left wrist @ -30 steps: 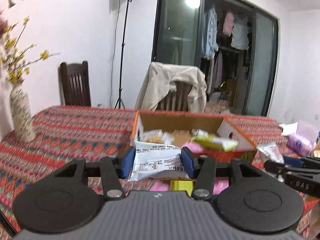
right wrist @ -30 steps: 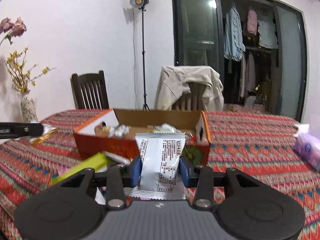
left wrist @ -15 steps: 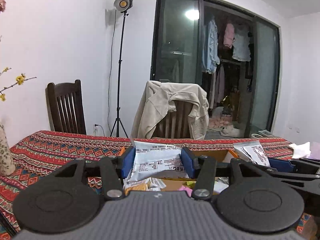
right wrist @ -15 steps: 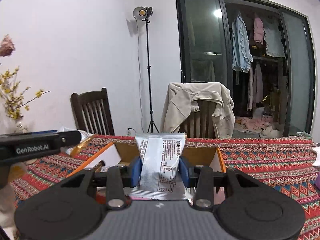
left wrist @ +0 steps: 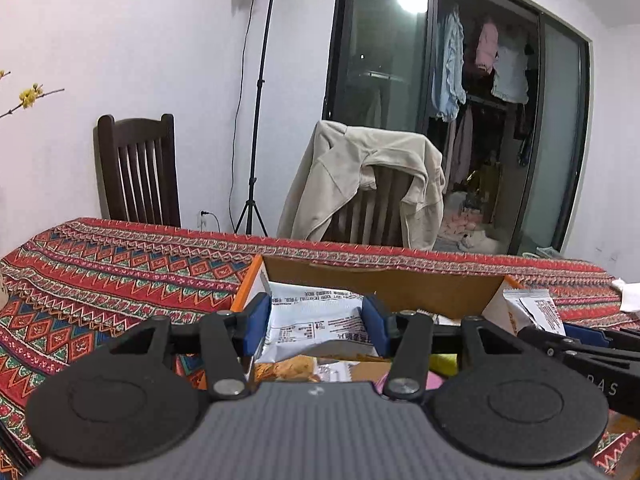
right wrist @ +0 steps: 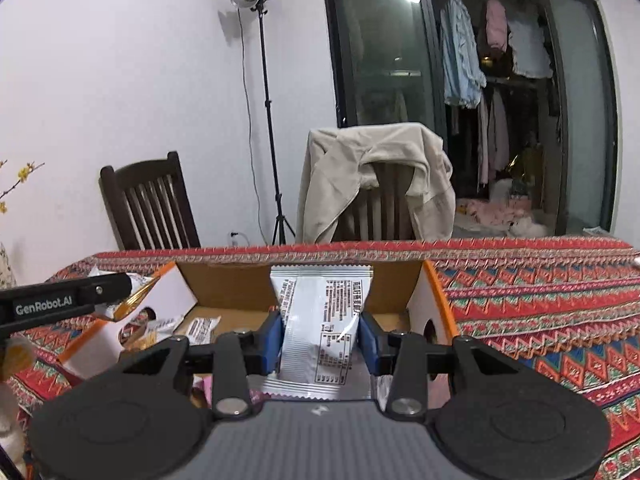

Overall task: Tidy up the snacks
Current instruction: 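Carry both white packets into the orange box and open both tools, then withdraw both tools from the box back toward the snack pile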

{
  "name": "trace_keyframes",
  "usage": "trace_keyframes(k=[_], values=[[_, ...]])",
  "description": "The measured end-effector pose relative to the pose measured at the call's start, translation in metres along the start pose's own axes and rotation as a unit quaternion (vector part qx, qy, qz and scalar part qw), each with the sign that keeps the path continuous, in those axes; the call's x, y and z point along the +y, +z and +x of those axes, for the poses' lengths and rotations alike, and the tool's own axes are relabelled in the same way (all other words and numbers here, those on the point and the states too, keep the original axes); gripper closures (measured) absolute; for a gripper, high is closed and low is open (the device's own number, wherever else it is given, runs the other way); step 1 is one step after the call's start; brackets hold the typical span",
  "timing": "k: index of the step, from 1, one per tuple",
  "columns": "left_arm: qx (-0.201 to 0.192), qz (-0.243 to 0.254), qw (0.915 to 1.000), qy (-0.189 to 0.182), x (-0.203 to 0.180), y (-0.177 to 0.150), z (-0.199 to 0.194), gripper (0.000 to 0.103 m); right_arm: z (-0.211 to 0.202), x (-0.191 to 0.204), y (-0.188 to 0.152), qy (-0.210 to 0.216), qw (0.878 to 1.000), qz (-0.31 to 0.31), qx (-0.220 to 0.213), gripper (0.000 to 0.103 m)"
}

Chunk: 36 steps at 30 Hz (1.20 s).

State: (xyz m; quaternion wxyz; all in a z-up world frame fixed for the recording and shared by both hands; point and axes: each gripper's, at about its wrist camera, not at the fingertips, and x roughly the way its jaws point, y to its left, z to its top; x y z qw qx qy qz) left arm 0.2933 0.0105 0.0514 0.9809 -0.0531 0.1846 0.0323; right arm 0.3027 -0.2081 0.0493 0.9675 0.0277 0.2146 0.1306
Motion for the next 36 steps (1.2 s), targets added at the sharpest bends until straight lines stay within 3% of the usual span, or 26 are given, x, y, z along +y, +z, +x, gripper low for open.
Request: trace_keyframes(k=[2, 4, 6, 8, 20, 24, 29, 36], values=[[0.006, -0.005, 1.0, -0.002, 0.003, -0.003, 0.003, 0.045, 0.005, 0.001, -0.003, -0.004, 1.0, -0.005, 0.007, 0.061], [0.006, -0.011, 0.9999, -0.011, 0.005, -0.005, 0.001, 0.029, 0.007, 0.002, -0.006, -0.006, 1.0, -0.006, 0.016, 0.056], [0.0, -0.016, 0.9998, -0.01, 0.008, -0.006, -0.001, 0.012, 0.004, 0.002, -0.007, 0.001, 1.0, 0.0, 0.023, 0.014], [-0.009, -0.025, 0.9996, -0.01, 0.011, -0.006, -0.005, 0.0, -0.001, 0.0, -0.008, 0.007, 1.0, 0.01, 0.014, 0.0], [-0.004, -0.048, 0.9988, -0.007, 0.008, 0.007, -0.02, 0.0, -0.018, 0.001, -0.002, -0.006, 1.0, 0.007, -0.004, 0.0], [-0.016, -0.054, 0.9984, -0.009, 0.004, 0.02, -0.042, 0.0, -0.038, 0.011, 0.01, -0.022, 1.0, -0.007, -0.015, 0.0], [-0.023, -0.048, 0.9986, -0.005, 0.001, 0.03, -0.074, 0.0, -0.068, 0.022, 0.021, -0.013, 0.999, -0.015, -0.031, 0.0], [-0.028, -0.027, 0.9993, -0.003, 0.009, 0.022, -0.113, 0.0, -0.104, 0.033, 0.013, -0.001, 0.999, -0.038, -0.026, 0.0]])
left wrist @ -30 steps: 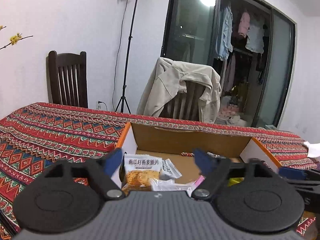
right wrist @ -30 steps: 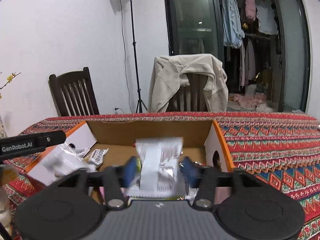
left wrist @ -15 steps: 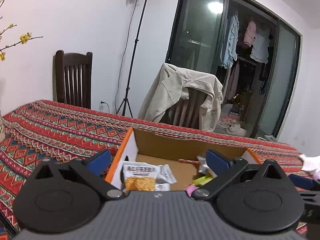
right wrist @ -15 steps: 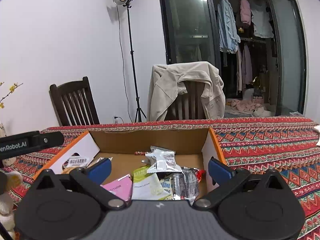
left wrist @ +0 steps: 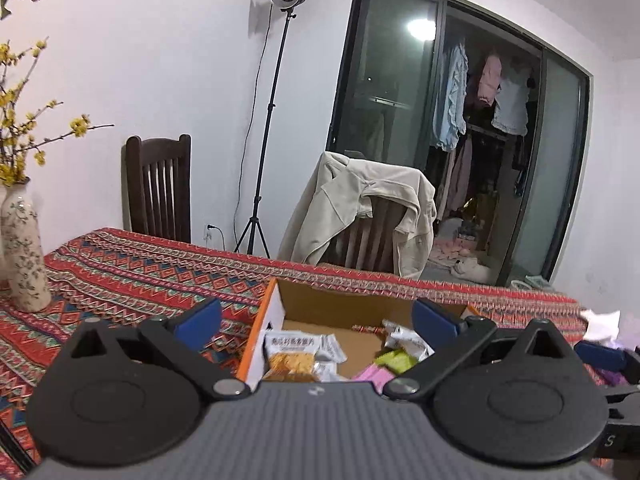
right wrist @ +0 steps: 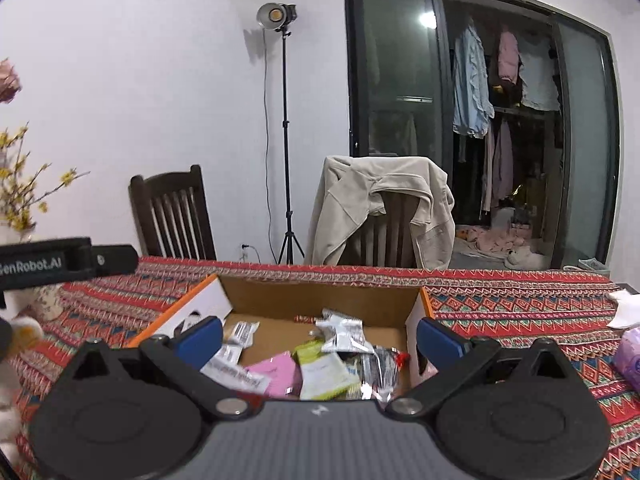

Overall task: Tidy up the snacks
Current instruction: 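Withdraw both tools from the box back toward the snack pile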

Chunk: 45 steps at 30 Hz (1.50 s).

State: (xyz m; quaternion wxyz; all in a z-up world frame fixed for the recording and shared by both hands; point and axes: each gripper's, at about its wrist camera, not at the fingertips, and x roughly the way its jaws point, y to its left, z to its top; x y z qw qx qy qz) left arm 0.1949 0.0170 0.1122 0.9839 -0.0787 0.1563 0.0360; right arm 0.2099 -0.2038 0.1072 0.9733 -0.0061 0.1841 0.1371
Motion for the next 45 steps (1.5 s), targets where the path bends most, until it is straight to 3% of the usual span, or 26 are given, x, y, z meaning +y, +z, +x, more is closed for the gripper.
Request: trace_keyframes(k=[16, 21, 35, 45], values=[[0.051, 0.023, 0.9984, 0.006, 0.044, -0.072, -0.052, 0.0, -0.035, 0.023, -0.069, 0.015, 0.997, -0.02, 0.075, 0.0], [0.043, 0.023, 0.9988, 0.001, 0.054, -0.088, -0.06, 0.0, -0.033, 0.029, -0.085, 0.019, 0.995, -0.014, 0.093, 0.0], [0.056, -0.003, 0.9984, 0.006, 0.074, -0.111, -0.041, 0.0, -0.013, 0.049, -0.101, 0.029, 0.991, -0.021, 0.131, 0.0], [0.059, -0.026, 0.9979, -0.002, 0.083, -0.112, -0.041, 0.0, 0.022, 0.049, -0.087, -0.006, 0.988, -0.031, 0.153, 0.0]])
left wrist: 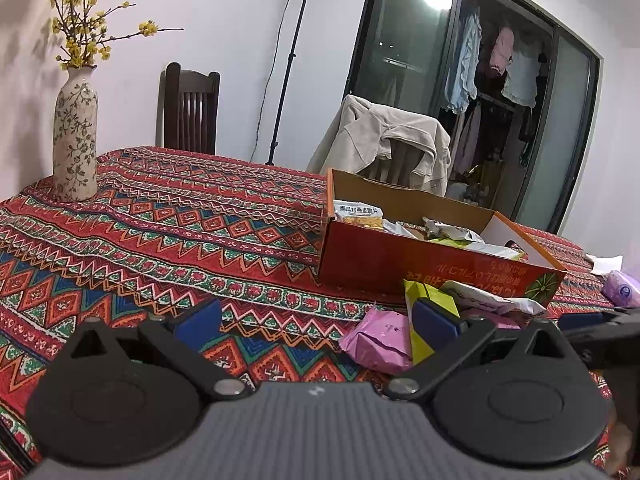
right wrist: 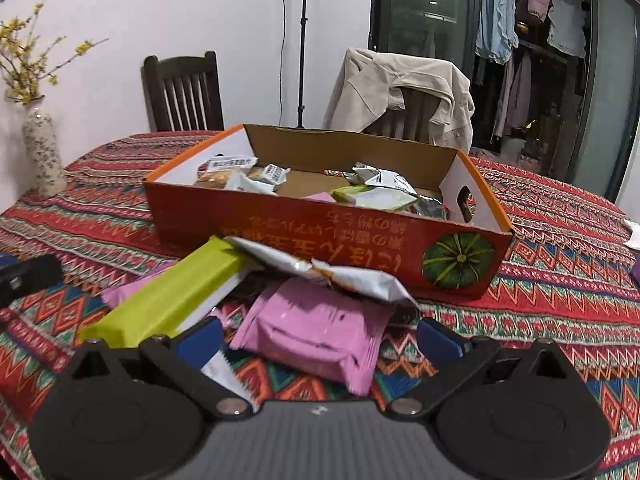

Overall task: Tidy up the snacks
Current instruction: 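Withdraw both tools from the box back toward the snack pile, then grasp the pink packet with the right tool while the left grasps a yellow-green bar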

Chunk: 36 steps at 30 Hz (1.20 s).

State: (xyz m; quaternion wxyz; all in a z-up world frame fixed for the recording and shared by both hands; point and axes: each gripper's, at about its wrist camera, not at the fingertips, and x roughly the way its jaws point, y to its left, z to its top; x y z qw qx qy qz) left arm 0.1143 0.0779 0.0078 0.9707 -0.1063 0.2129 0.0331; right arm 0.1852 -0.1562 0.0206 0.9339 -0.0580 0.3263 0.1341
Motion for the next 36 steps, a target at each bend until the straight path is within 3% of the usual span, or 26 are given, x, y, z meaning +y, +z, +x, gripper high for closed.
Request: trace_keyframes(k=[8, 15, 16, 17, 18, 20, 24, 36], values=[[0.01, -0.007, 0.9999, 0.002, 0.002, 0.0, 0.003, 0.0, 0.052, 0.001, 0.003, -0.008, 0.998, 0.022, 0.065, 0.0], [0.016, -0.013, 0.9998, 0.005, 0.004, -0.001, 0.005, 0.0, 0.053, -0.002, -0.003, 0.003, 0.999, 0.023, 0.047, 0.0], [0.015, -0.014, 0.9998, 0.006, 0.004, -0.001, 0.005, 0.0, 0.053, -0.003, -0.002, 0.01, 0.998, 0.02, 0.05, 0.002], [0.015, -0.015, 0.9998, 0.006, 0.004, -0.001, 0.005, 0.0, 0.051, -0.004, -0.002, 0.018, 0.998, 0.017, 0.051, 0.011], [0.015, -0.015, 0.9997, 0.007, 0.004, -0.001, 0.005, 0.0, 0.048, -0.005, -0.001, 0.022, 0.999, 0.014, 0.048, 0.024], [0.019, -0.015, 0.9997, 0.008, 0.004, -0.001, 0.006, 0.0, 0.04, -0.007, -0.002, 0.027, 0.999, 0.01, 0.042, 0.037], [0.019, -0.016, 0.9996, 0.01, 0.004, -0.001, 0.007, 0.0, 0.027, -0.013, -0.007, 0.039, 0.999, 0.014, 0.024, 0.039], [0.022, -0.003, 0.9994, 0.027, -0.002, 0.0, 0.008, 0.0, -0.016, -0.047, -0.017, 0.008, 0.995, 0.039, -0.087, 0.039]])
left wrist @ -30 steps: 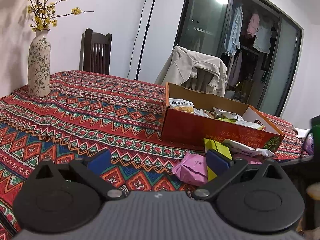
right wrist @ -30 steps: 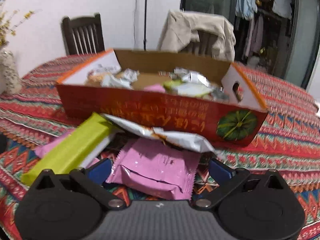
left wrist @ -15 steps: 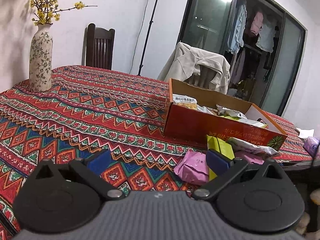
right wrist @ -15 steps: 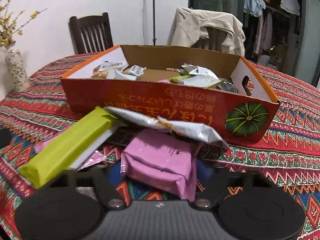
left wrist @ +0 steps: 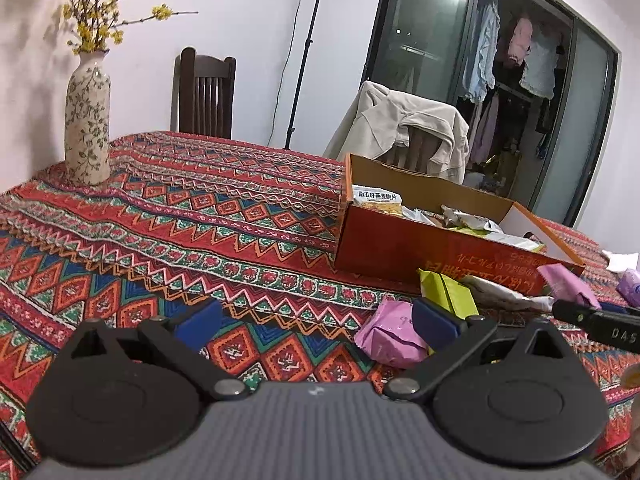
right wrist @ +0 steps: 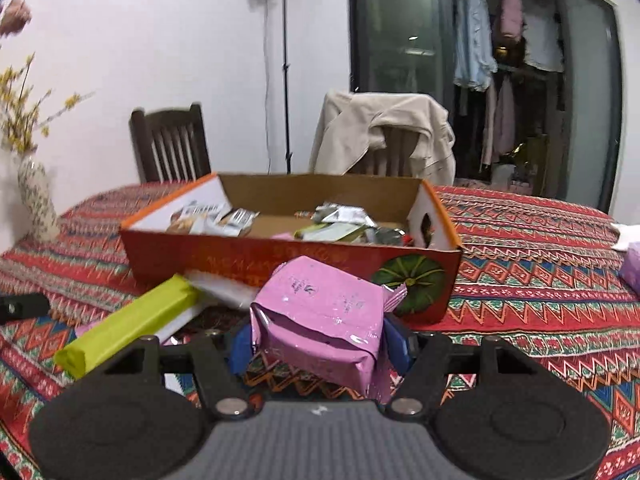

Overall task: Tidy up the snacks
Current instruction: 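Grasp the pink packet with the right tool while the left grasps a yellow-green bar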

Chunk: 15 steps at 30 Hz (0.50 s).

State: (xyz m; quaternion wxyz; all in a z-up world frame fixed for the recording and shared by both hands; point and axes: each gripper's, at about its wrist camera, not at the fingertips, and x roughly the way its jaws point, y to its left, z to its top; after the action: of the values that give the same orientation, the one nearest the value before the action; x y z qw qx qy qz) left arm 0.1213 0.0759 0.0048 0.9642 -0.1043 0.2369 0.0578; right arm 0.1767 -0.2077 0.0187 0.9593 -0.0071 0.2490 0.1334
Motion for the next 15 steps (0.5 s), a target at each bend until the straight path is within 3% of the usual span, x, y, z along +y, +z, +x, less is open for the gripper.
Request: trace_keyframes(k=[15], values=[[0.017, 0.066, 0.9975, -0.02, -0.066, 0.016, 0.005, 0.0, -0.015, -0.011, -0.005, -0.001, 0.999, 0.02, -0.039, 0.039]])
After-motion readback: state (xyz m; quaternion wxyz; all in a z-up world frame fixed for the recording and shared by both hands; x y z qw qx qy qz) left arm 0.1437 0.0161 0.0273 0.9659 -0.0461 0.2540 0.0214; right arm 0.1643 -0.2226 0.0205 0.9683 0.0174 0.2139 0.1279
